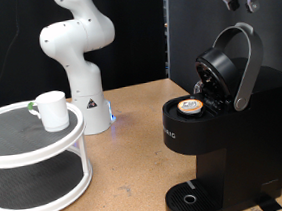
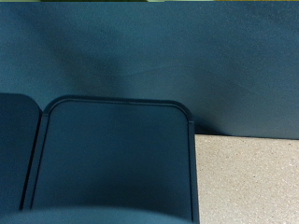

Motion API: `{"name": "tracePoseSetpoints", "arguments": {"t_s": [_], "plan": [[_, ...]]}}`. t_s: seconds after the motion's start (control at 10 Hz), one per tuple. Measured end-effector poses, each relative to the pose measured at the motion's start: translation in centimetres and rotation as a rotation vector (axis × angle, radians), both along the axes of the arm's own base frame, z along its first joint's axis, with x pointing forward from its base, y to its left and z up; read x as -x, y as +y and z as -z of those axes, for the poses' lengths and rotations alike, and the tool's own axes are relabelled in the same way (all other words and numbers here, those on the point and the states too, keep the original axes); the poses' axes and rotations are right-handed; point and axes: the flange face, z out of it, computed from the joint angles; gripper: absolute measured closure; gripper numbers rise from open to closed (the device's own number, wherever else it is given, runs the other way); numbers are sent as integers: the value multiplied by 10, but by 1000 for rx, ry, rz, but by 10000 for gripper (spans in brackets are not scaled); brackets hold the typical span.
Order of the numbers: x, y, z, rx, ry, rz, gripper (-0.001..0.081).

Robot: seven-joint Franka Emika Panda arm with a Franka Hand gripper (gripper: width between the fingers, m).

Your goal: Make a cup of coffee with the keurig machine

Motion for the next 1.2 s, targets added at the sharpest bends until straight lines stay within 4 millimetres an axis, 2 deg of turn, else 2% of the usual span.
{"name": "tracePoseSetpoints", "arguments": {"t_s": [0.1,0.2,0.3,0.4,0.5,0.6,1.2], "plan": [[1,5,1,1,-2,5,372],[1,9,3,3,-5,9,507],[2,13,6,6,-6,12,507],[3,17,8,12,-5,19,701],[3,21,11,21,-8,23,774],[3,24,15,29,-12,24,796],[-2,32,36,50,-15,23,802]]}}
